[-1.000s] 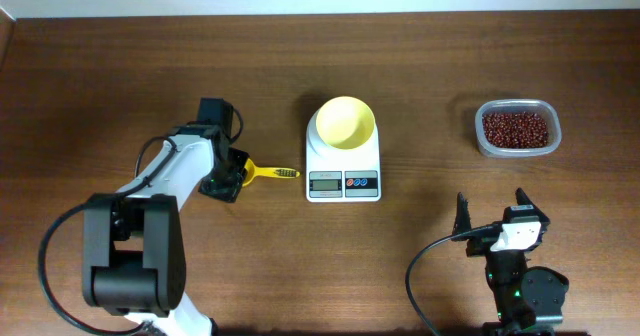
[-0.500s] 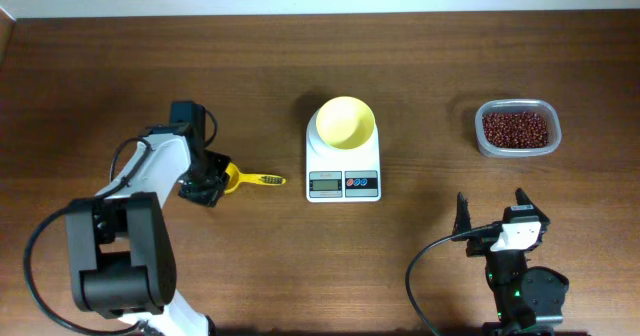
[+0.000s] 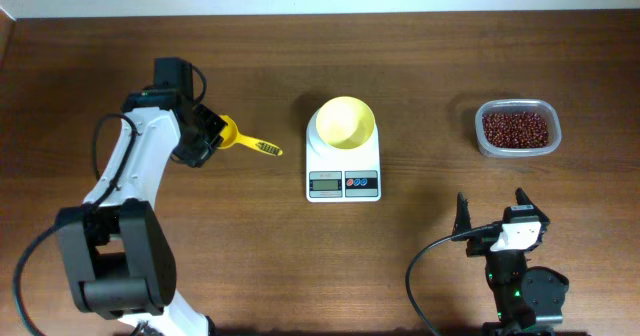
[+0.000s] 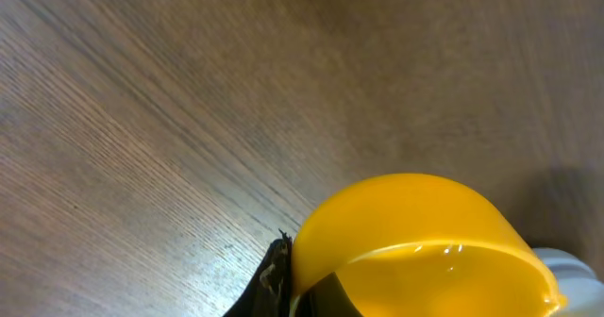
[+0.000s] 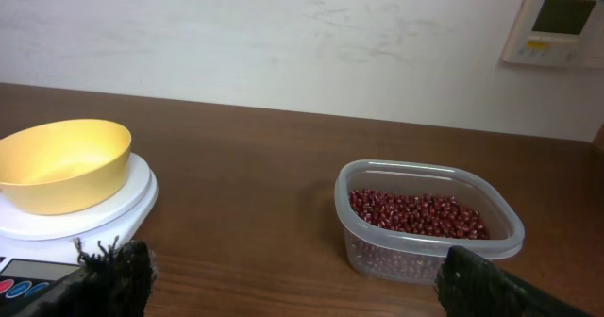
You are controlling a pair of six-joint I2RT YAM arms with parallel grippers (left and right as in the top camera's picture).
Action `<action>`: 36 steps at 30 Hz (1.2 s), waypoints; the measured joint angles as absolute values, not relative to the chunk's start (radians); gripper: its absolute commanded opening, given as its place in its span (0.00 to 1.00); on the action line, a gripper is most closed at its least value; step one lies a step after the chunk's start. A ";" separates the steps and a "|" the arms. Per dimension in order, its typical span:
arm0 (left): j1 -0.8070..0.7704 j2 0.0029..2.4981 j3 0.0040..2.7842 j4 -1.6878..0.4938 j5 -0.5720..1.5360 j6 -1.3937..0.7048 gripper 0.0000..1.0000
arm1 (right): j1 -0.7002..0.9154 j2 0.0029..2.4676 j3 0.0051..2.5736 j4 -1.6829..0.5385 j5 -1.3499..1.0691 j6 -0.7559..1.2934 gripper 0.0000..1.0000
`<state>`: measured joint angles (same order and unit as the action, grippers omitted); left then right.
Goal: Scoop item into bowl and weigh 50g on scale
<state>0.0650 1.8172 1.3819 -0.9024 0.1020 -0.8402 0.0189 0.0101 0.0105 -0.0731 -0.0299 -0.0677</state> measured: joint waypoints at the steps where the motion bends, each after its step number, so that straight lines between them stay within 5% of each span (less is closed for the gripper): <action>1: 0.065 1.814 1.395 -0.912 0.102 -0.836 0.00 | 0.019 0.010 0.010 -0.073 -0.030 -0.067 0.99; 36: -0.036 1.625 1.407 -1.029 0.264 -0.861 0.00 | 0.019 0.010 0.010 -0.073 -0.030 -0.067 0.99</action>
